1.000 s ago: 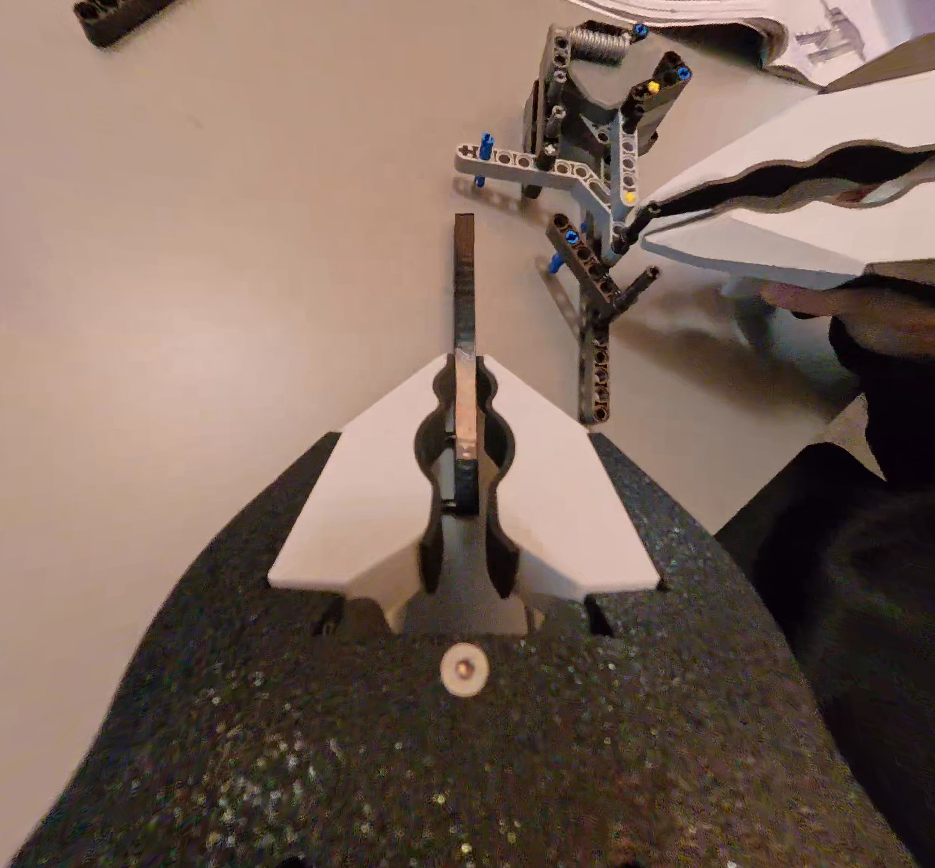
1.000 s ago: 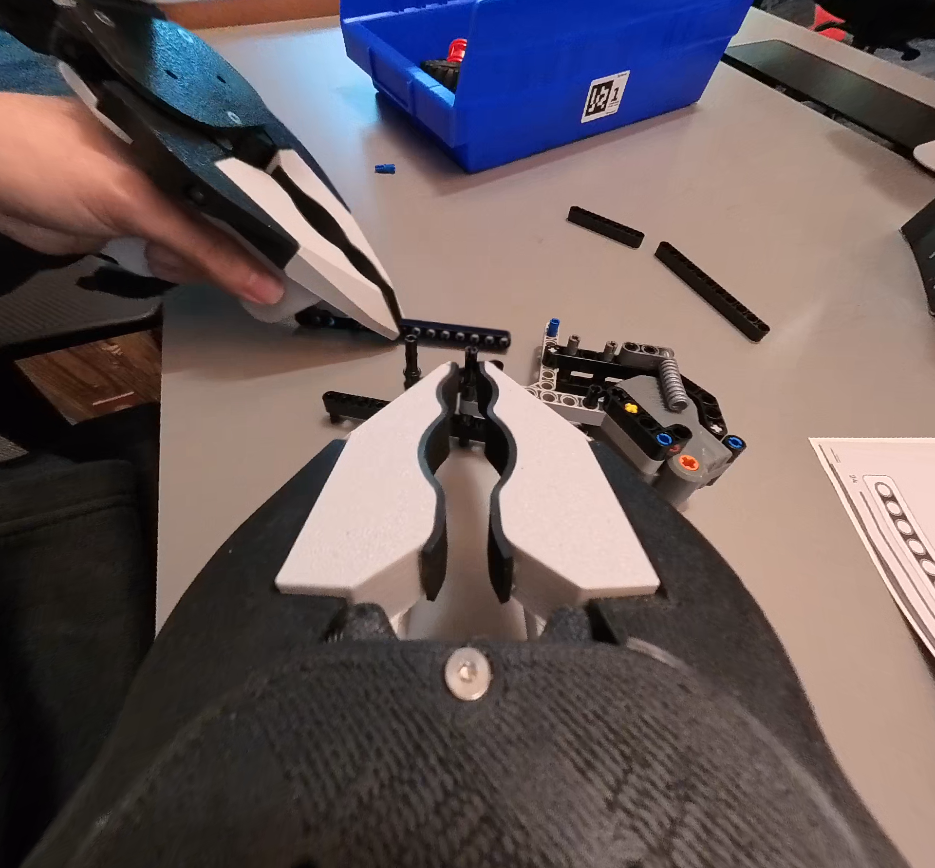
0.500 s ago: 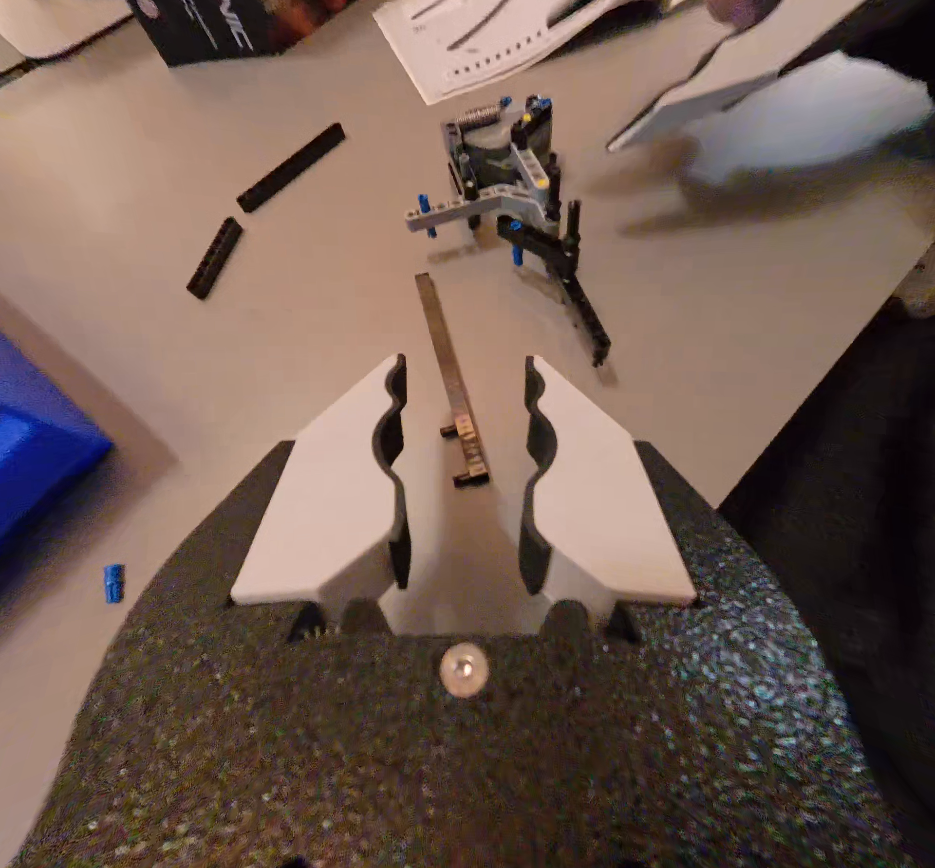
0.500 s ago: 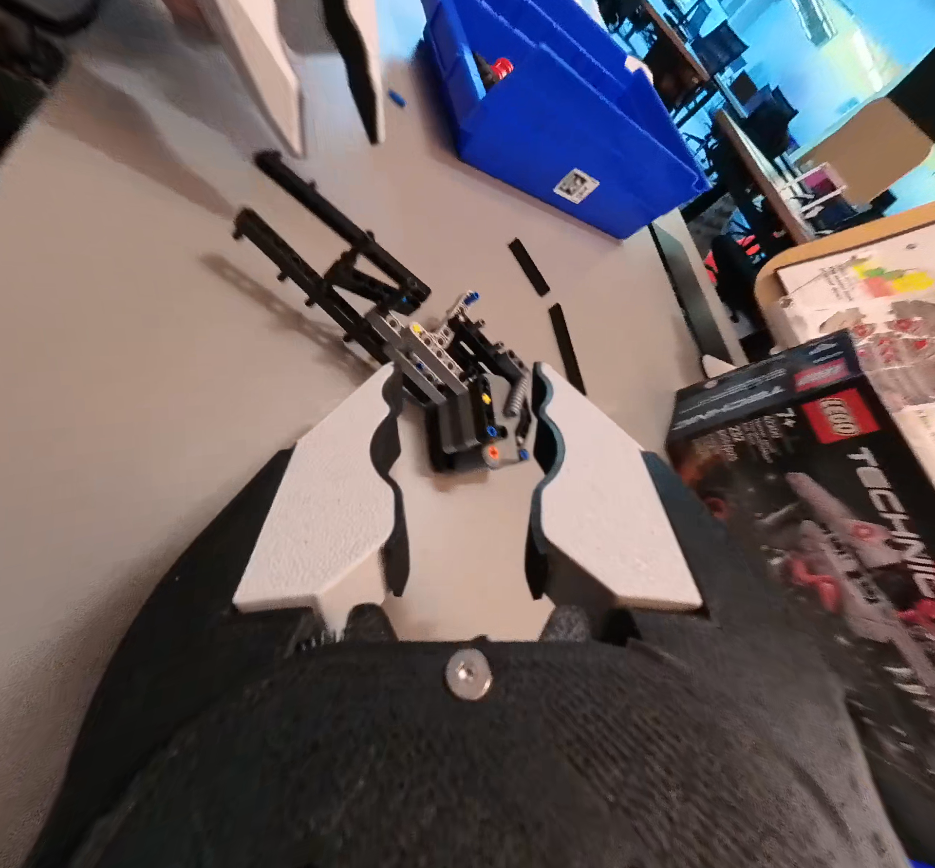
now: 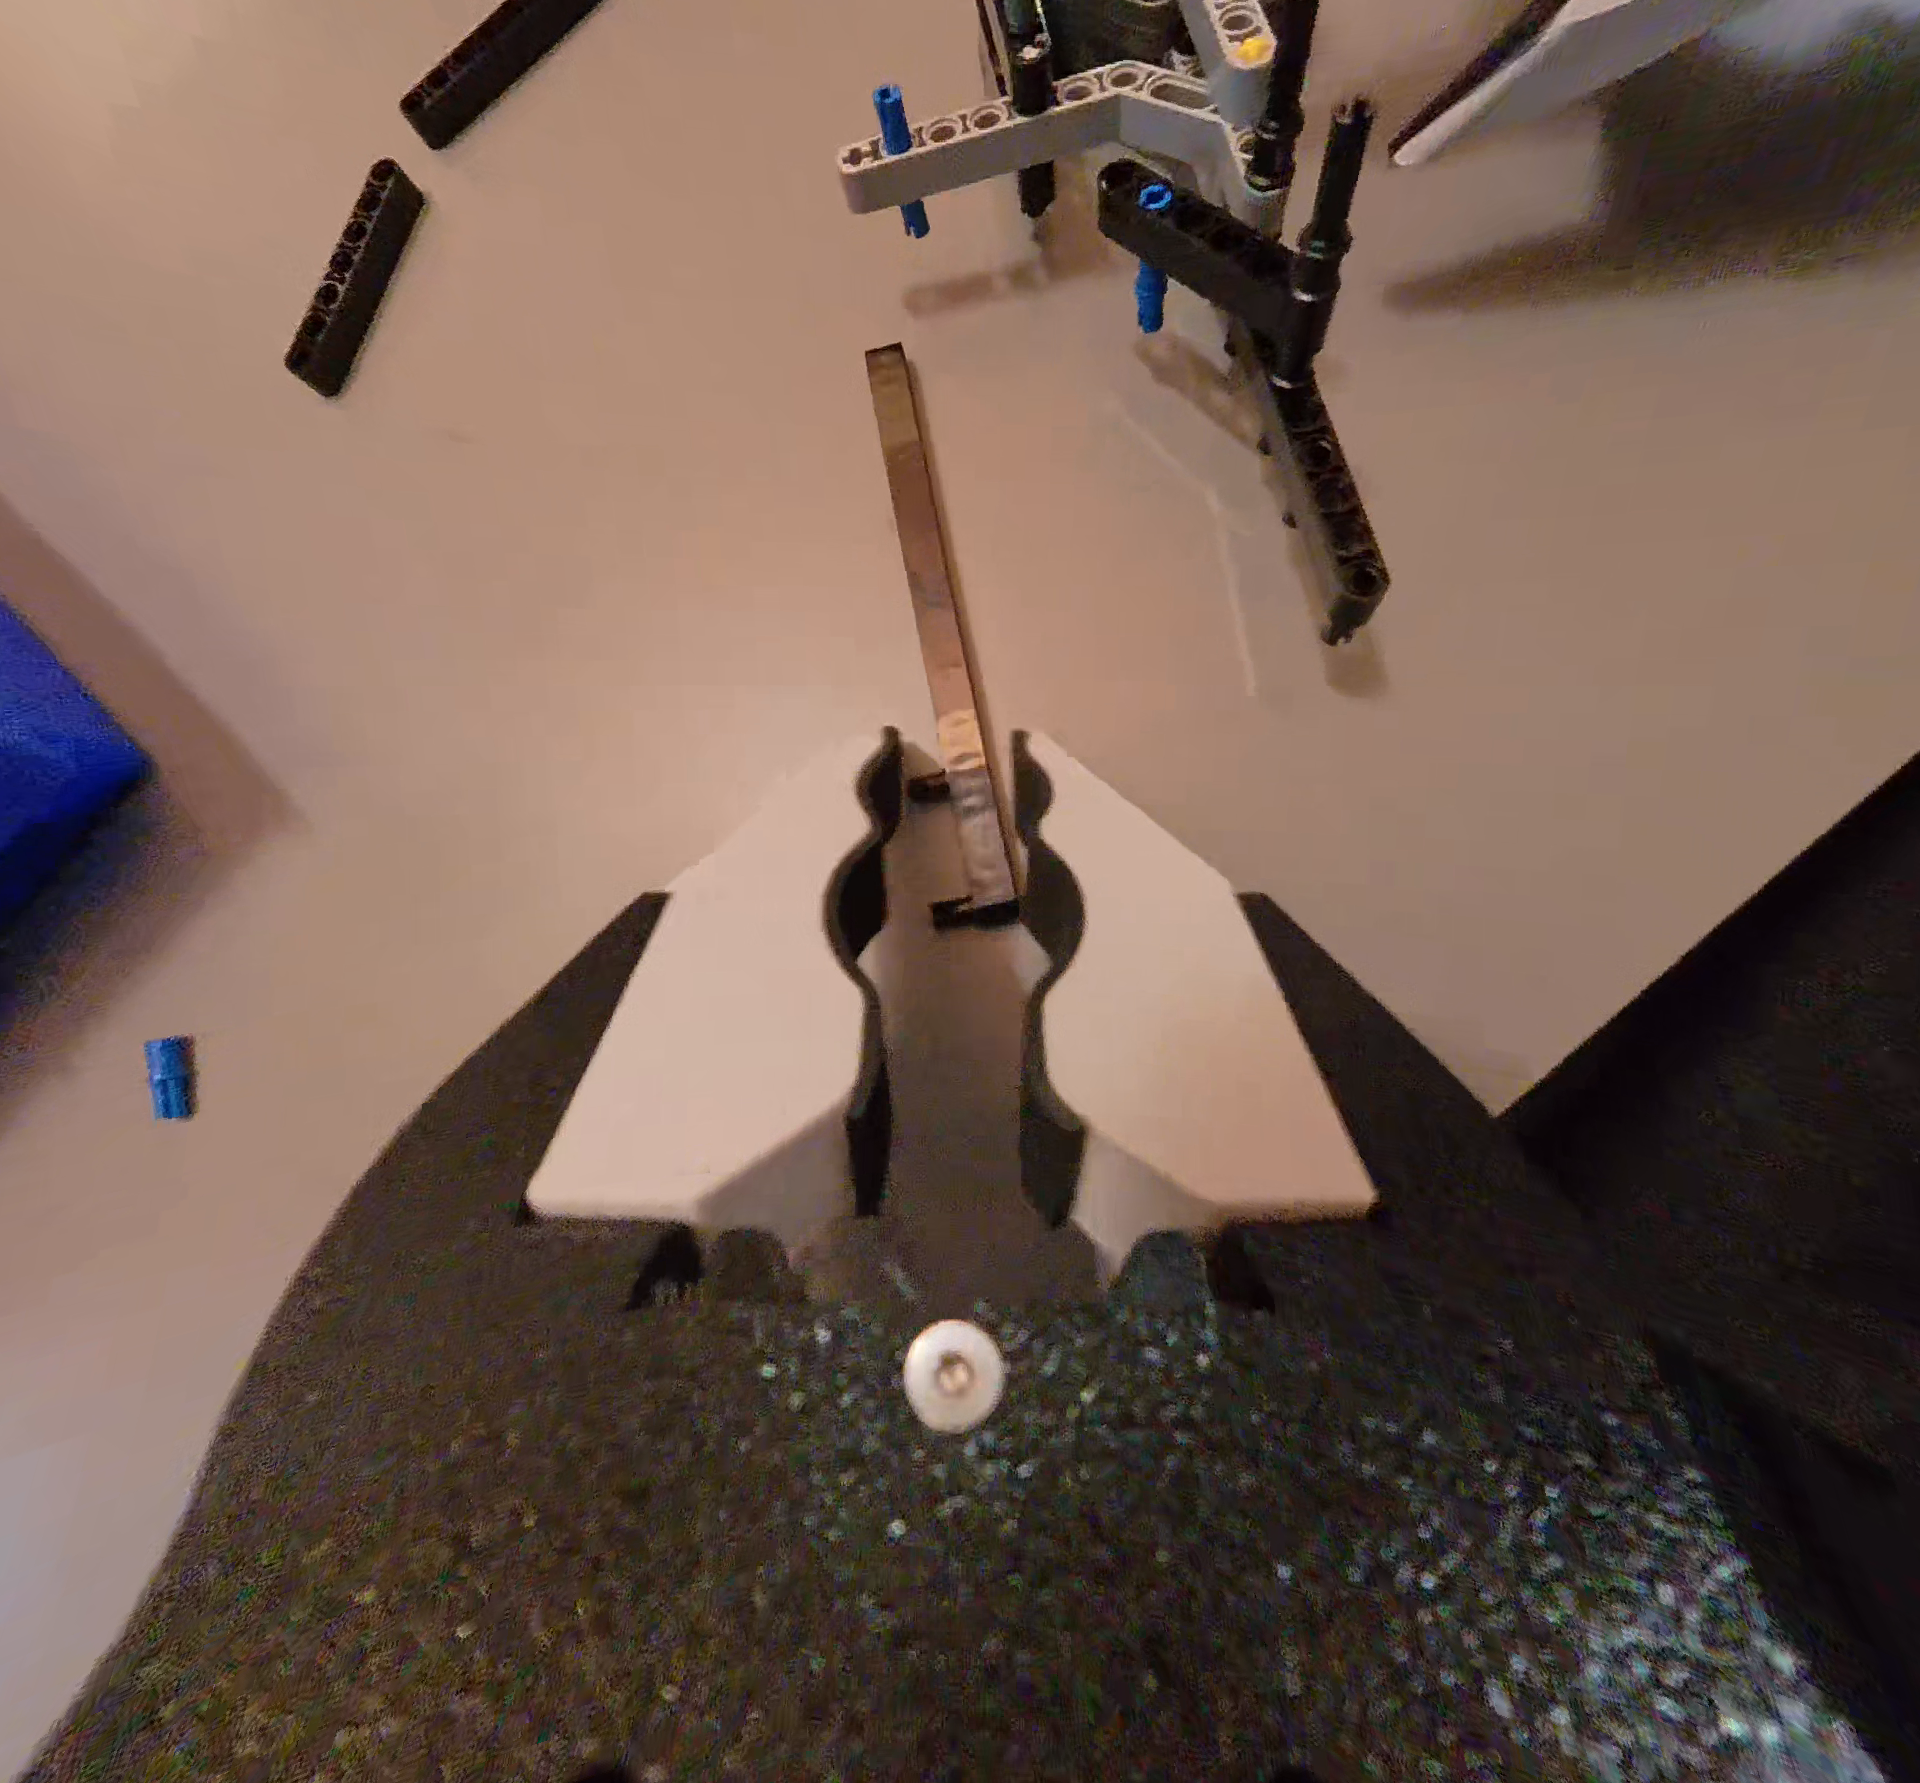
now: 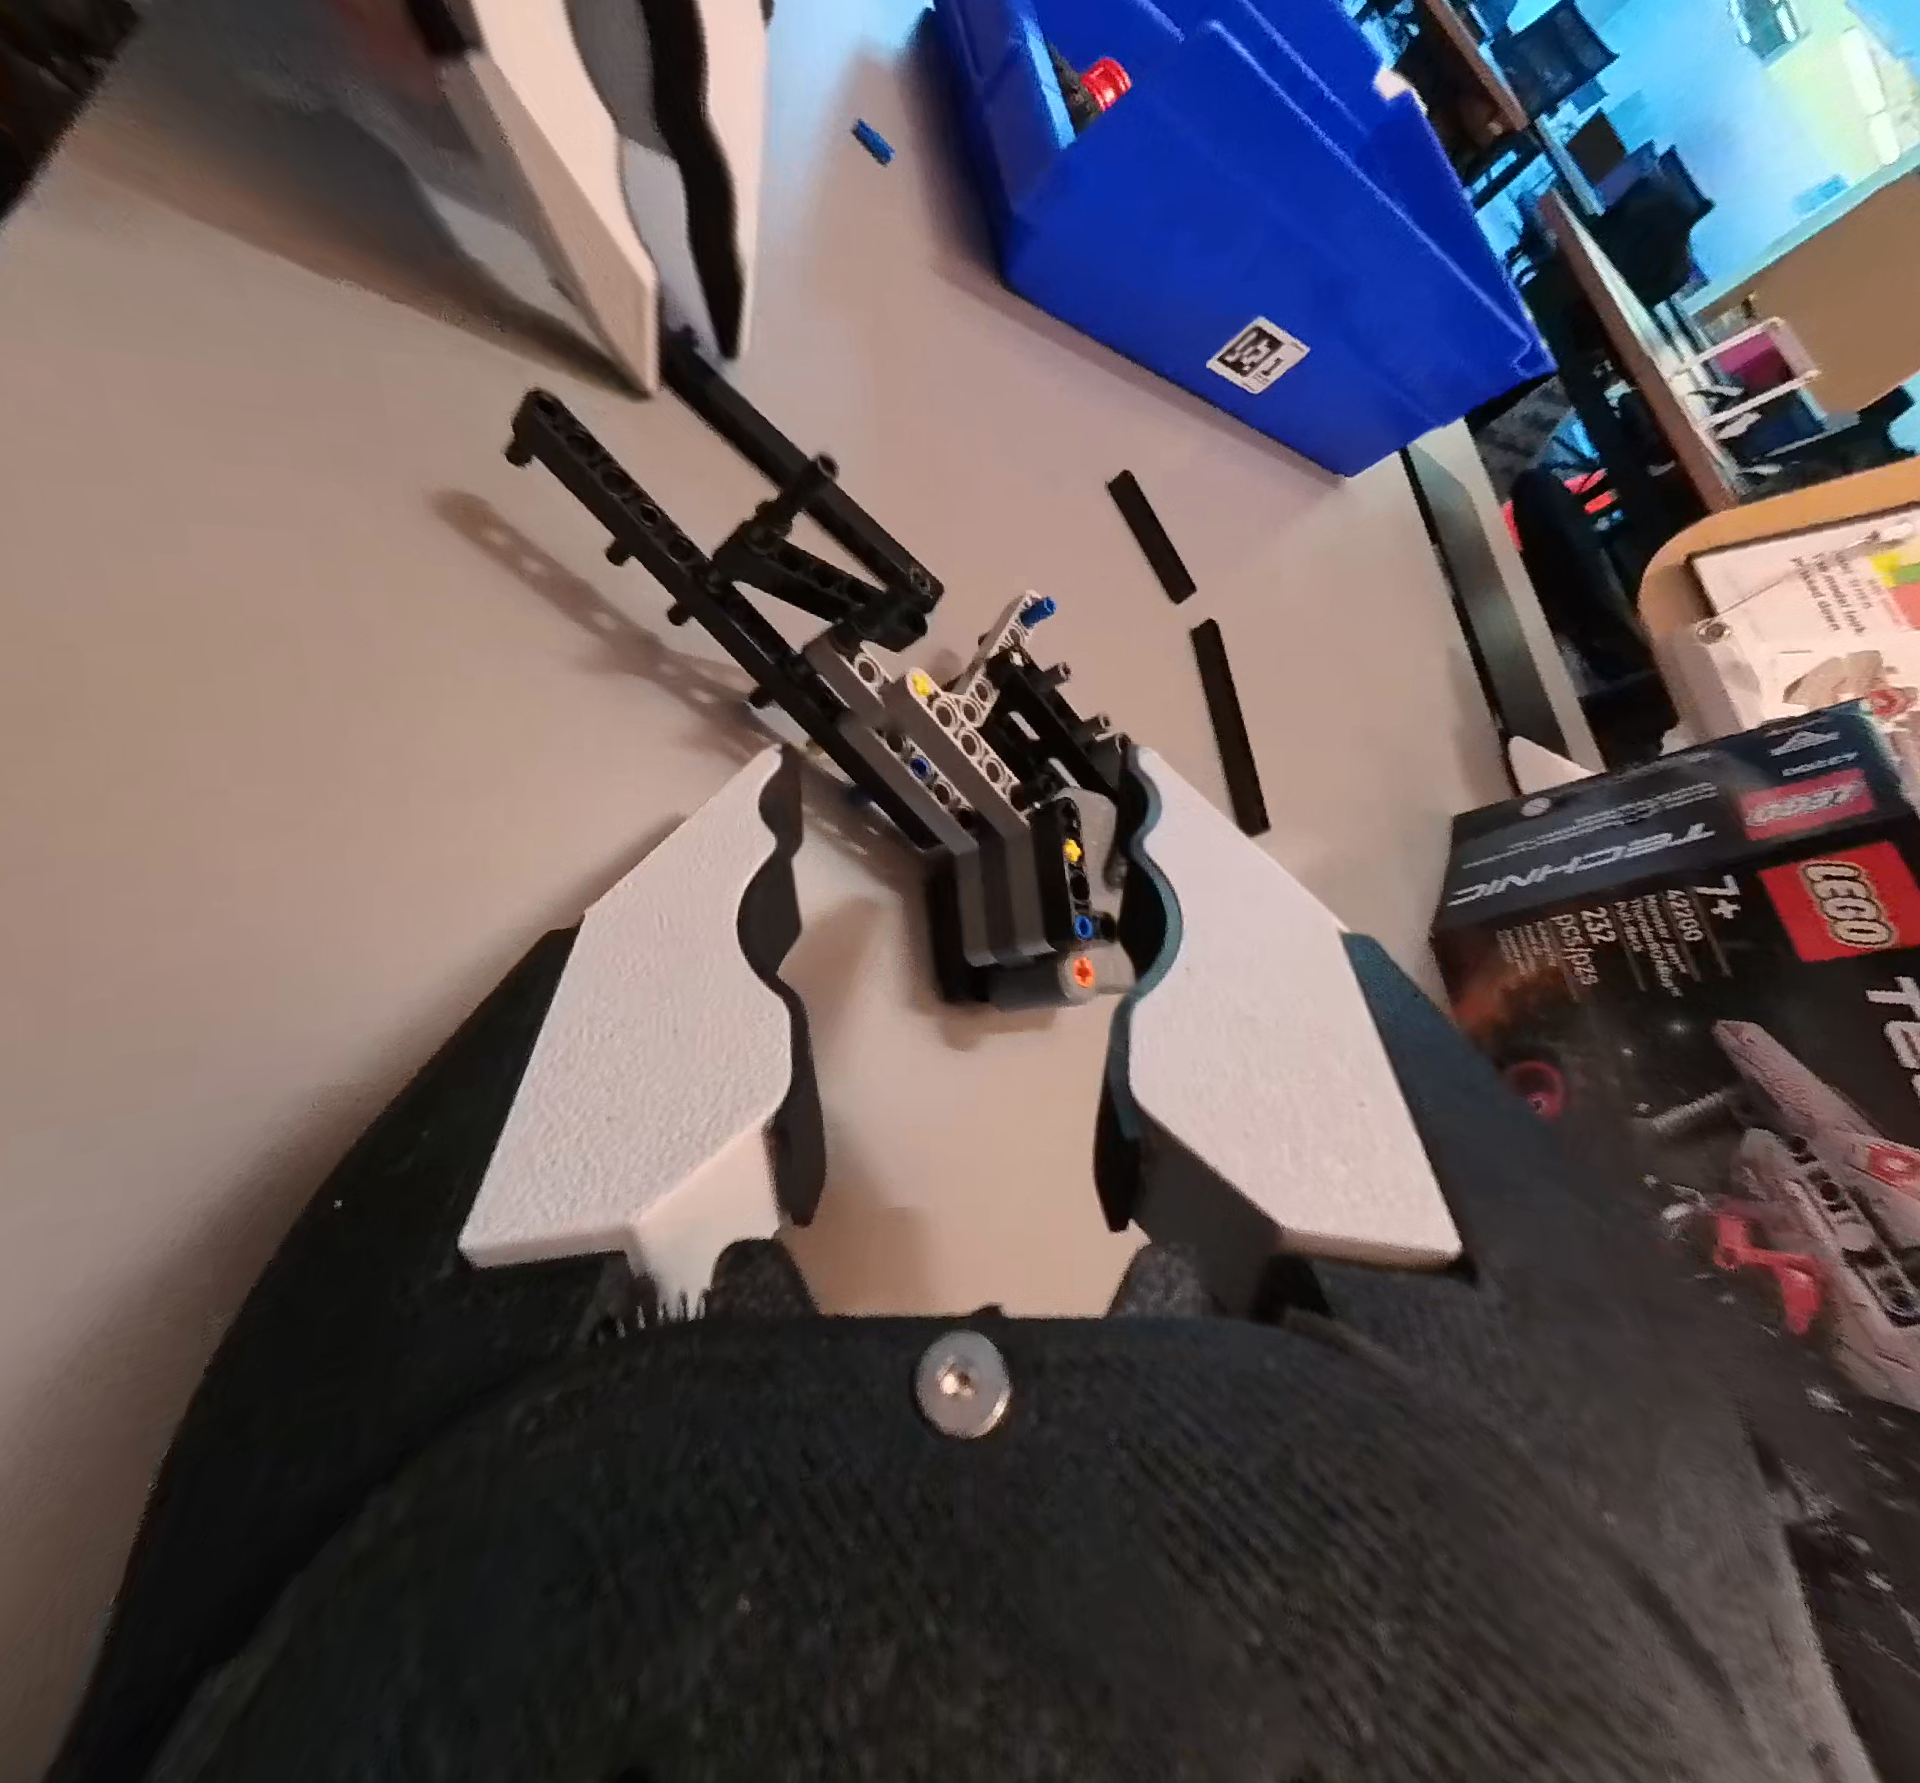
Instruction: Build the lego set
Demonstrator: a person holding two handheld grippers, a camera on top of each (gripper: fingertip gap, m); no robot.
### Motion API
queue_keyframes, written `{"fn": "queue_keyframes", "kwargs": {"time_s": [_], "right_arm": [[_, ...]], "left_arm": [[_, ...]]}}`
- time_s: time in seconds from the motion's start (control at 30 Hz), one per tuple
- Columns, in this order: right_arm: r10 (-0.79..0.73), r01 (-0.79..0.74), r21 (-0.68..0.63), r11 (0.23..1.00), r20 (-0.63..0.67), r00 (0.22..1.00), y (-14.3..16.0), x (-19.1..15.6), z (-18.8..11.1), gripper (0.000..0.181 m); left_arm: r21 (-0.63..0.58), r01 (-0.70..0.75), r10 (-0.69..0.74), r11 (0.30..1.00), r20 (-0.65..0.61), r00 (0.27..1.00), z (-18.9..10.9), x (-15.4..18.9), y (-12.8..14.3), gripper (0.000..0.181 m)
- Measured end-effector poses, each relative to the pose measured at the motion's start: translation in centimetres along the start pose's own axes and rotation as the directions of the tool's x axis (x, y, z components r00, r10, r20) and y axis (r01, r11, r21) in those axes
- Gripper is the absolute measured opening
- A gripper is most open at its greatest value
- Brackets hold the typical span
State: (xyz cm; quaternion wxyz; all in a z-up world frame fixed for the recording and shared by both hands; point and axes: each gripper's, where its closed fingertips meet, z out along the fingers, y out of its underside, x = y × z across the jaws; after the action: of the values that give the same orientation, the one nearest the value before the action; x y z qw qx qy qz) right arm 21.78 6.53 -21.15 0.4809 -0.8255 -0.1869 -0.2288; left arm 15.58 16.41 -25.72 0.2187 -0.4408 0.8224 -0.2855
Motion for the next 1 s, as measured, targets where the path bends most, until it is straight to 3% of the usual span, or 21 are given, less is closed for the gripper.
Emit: {"fn": "queue_keyframes", "kwargs": {"time_s": [0.13,0.2,0.27,0.37,0.43,0.57,0.67,0.8,0.83,0.9,1.0], "right_arm": [[0.157,-0.157,0.034,0.987,0.014,0.988,-2.1,0.0,-0.4,0.051],[0.241,-0.244,0.045,0.969,0.054,0.969,-3.1,-0.2,-0.9,0.049],[0.304,-0.305,0.053,0.951,0.022,0.952,-3.5,0.7,-1.4,0.043],[0.38,-0.375,0.073,0.924,-0.088,0.921,-3.4,2.9,-1.8,0.04],[0.237,-0.226,0.098,0.969,-0.116,0.965,-4.3,2.9,-1.7,0.055],[-0.156,0.164,0.033,0.986,-0.177,0.972,-4.8,2.0,-0.4,0.053],[-0.361,0.378,0.043,0.925,-0.217,0.907,-5.9,0.7,0.1,0.039],[-0.468,0.474,-0.047,0.879,-0.27,0.842,-5.1,0.9,1.1,0.033],[-0.489,0.495,-0.059,0.867,-0.297,0.82,-5.2,1.2,1.1,0.021],[-0.489,0.502,-0.041,0.864,-0.311,0.815,-5.5,1.0,1.2,0.007],[-0.493,0.513,-0.017,0.858,-0.302,0.816,-5.6,0.7,1.1,0.005]], "left_arm": [[-0.02,-0.113,0.113,0.993,0.0,0.994,0.3,0.3,-0.4,0.01],[0.01,-0.279,0.272,0.96,0.18,0.945,-0.2,-0.9,-1.9,0.005],[0.003,-0.459,0.425,0.888,0.377,0.823,-1.5,-1.5,-4.1,0.006],[-0.105,-0.658,0.582,0.745,0.585,0.565,-3.3,-1.1,-7.3,0.006],[-0.19,-0.739,0.656,0.647,0.632,0.412,-3.6,-0.1,-8.6,0.005],[-0.338,-0.79,0.755,0.512,0.616,0.225,-2.7,1.2,-9.2,0.005],[-0.339,-0.791,0.756,0.509,0.615,0.223,-2.9,1.7,-9.6,0.005],[-0.314,-0.781,0.741,0.54,0.617,0.265,-3.5,1.9,-9.9,0.005],[-0.303,-0.783,0.739,0.543,0.616,0.274,-3.5,2.1,-10.0,0.005],[-0.276,-0.787,0.732,0.552,0.612,0.298,-3.5,2.5,-10.1,0.005],[-0.248,-0.786,0.72,0.567,0.612,0.327,-3.5,2.9,-10.1,0.005]]}}
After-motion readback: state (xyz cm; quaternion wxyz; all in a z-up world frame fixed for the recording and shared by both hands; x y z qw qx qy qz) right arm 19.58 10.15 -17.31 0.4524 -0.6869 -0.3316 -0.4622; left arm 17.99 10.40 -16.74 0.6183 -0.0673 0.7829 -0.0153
